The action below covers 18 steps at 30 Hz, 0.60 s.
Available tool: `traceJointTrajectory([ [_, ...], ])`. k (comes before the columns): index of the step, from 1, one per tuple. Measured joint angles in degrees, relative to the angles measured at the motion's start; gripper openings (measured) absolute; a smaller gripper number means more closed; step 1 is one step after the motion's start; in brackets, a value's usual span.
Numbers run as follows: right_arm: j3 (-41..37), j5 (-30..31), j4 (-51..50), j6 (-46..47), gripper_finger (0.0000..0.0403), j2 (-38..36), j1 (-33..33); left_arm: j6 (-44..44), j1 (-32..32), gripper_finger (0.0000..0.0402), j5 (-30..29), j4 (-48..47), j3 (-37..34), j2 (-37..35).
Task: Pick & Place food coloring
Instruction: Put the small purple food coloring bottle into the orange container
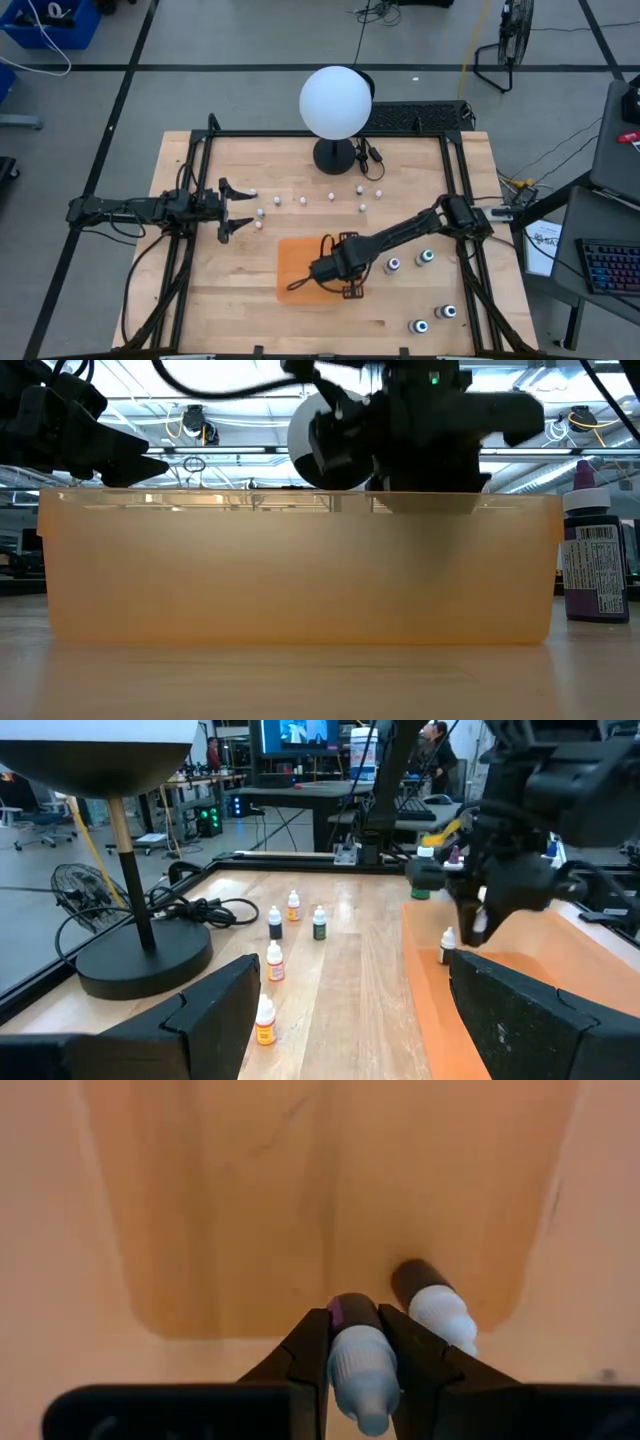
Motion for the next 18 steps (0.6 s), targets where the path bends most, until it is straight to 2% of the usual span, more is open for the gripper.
traceJointTrajectory([
  [18,-7.12,-8.32,11.91,-4.7,0.0055,-0.26,-2.53,0.0,0.0,0.0324,0.0,0.0,0.0,0.0],
])
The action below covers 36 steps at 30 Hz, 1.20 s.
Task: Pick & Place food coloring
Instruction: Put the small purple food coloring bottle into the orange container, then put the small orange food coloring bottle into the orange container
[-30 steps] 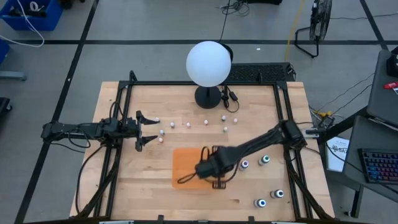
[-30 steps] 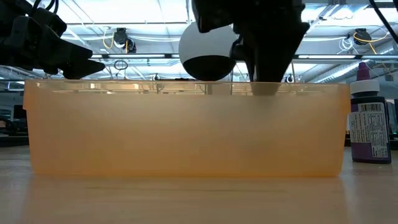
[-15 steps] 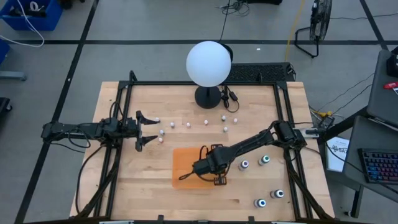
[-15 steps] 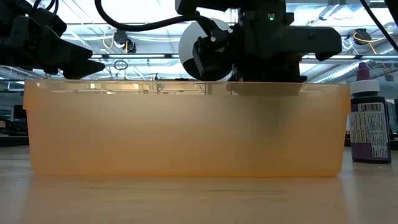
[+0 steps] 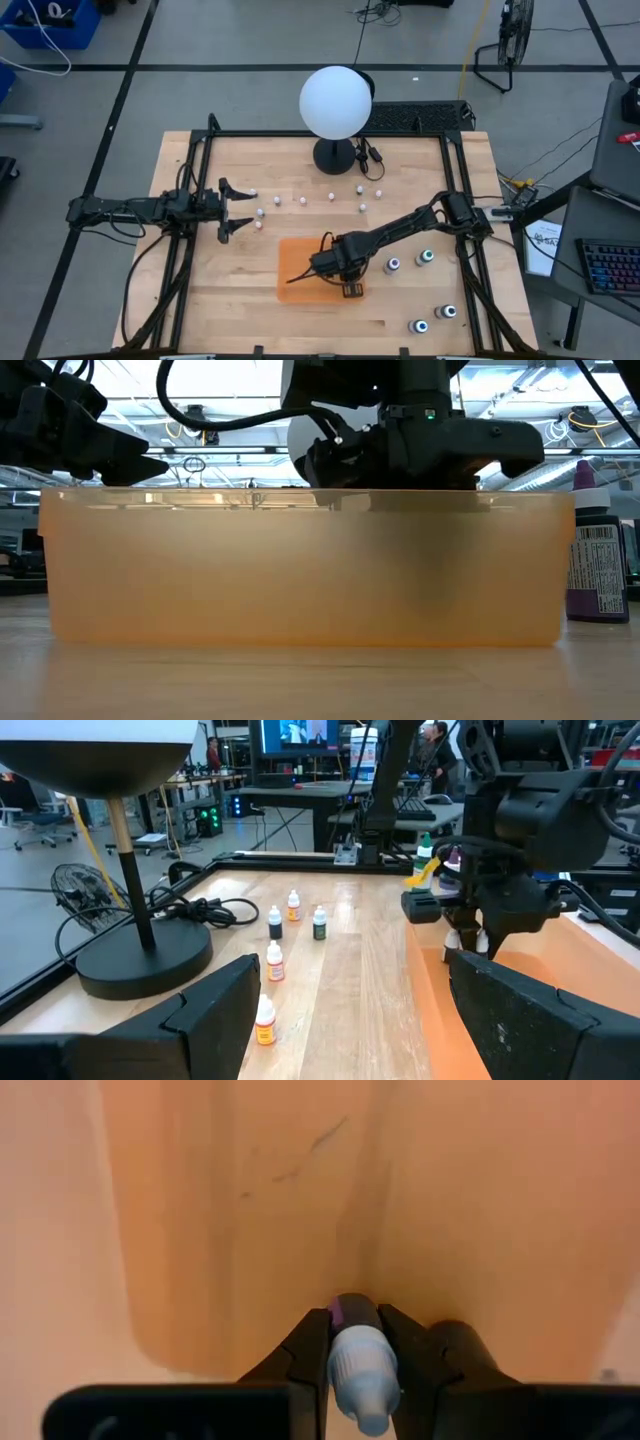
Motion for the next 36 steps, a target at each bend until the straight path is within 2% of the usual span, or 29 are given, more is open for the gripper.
traceJointTrajectory([
  [3,-0.3,-1.91,0.11,0.31,0.0063,-0.1,-0.44,0.0,0.0,0.0324,0.0,-0.01,0.0,0.0],
  [10,-0.39,-2.13,-0.02,1.11,0.0132,-0.38,-0.57,0.0,0.0,0.0324,0.0,-0.02,0.0,0.0],
  [15,-0.49,-2.12,0.14,1.96,0.0161,-1.08,-0.53,0.0,0.0,0.0324,0.0,0.0,0.0,0.0],
  [26,-0.48,-1.27,0.94,6.02,0.0173,-9.27,-0.53,0.0,0.0,0.0324,0.0,-0.01,0.01,0.0],
  [30,-0.48,4.98,-2.46,4.8,0.0169,-14.24,-0.6,0.0,0.0,0.0324,0.0,0.0,0.0,0.0],
  [36,-0.48,23.28,-7.66,3.07,0.0176,-21.83,-2.04,0.0,0.0,0.0324,0.0,0.0,0.0,0.0],
])
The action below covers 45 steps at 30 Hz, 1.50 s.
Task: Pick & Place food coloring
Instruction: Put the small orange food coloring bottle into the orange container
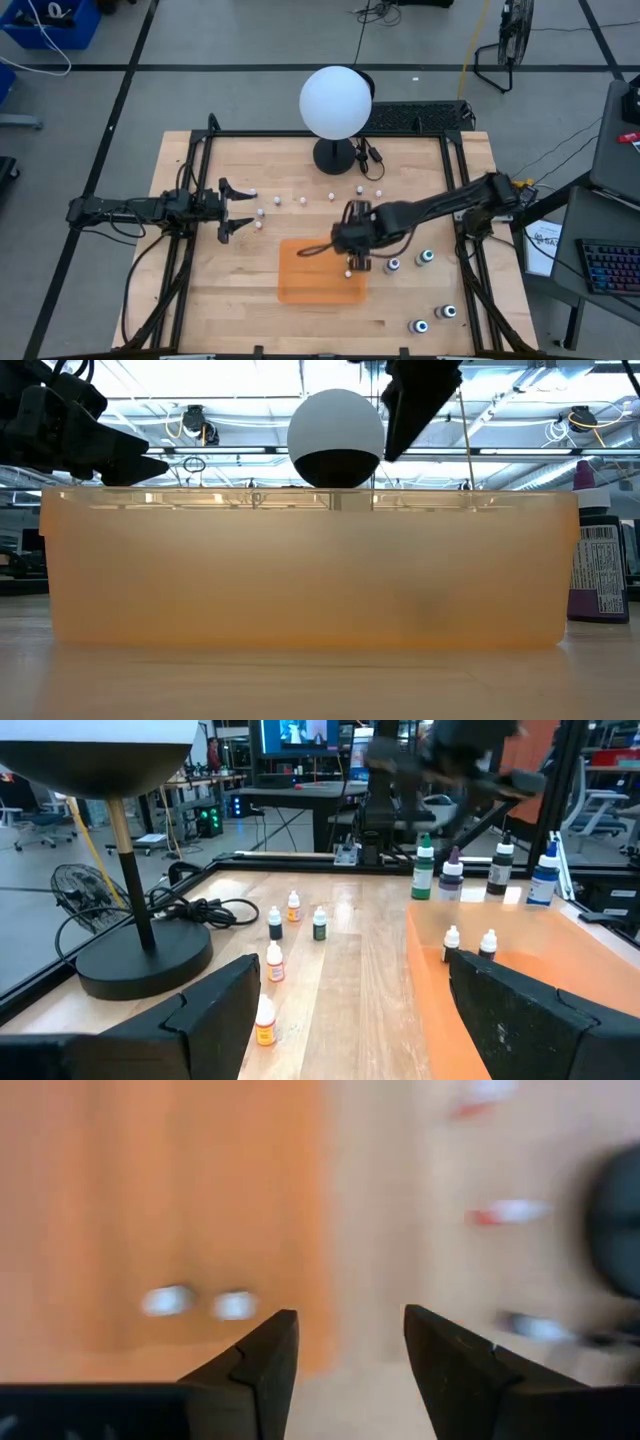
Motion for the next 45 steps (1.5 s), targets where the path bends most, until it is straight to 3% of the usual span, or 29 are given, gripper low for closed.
traceJointTrajectory([
  [8,-1.96,7.11,-10.18,2.91,0.0209,-6.42,-11.97,0.0,0.0,0.0324,0.0,0.0,0.0,0.0],
  [13,-10.23,3.25,-5.77,1.86,0.0223,-9.66,-21.95,0.0,0.0,0.0324,0.0,-0.03,0.02,0.0],
  [20,-21.53,-2.94,4.44,-0.3,0.0222,-11.75,-30.0,0.0,0.0,0.0324,0.0,-0.02,0.01,0.0],
  [25,-27.72,-8.82,11.93,-0.52,0.0224,-11.86,-31.86,0.01,0.0,0.0324,0.0,-0.01,0.02,0.0],
  [34,-34.98,-8.89,18.16,-0.25,0.022,-11.86,-31.91,0.0,0.0,0.0324,0.0,-0.01,0.01,0.0],
  [45,-35.52,-9.02,21.35,-0.67,0.022,-8.57,-32.51,0.0,0.0,0.0324,0.0,-0.02,0.02,0.0],
])
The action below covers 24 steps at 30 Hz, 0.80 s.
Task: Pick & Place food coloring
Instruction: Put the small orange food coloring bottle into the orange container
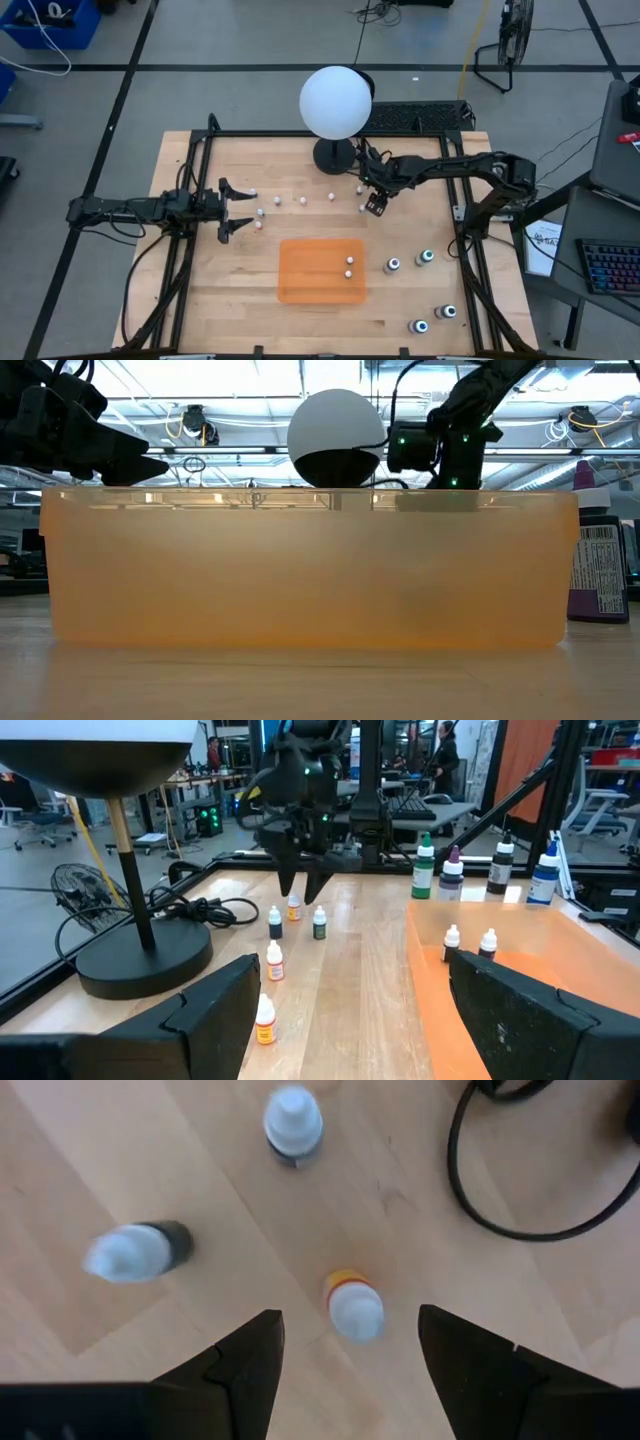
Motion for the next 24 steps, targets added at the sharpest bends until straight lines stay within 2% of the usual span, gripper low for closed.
traceJointTrajectory([
  [7,0.0,-1.51,1.52,-0.96,0.0219,3.83,-0.97,0.02,0.0,0.0324,0.0,0.0,0.0,0.0],
  [24,0.04,-3.63,4.17,-1.3,0.0215,6.28,-1.44,0.01,0.0,0.0324,0.0,0.02,-0.02,0.0],
])
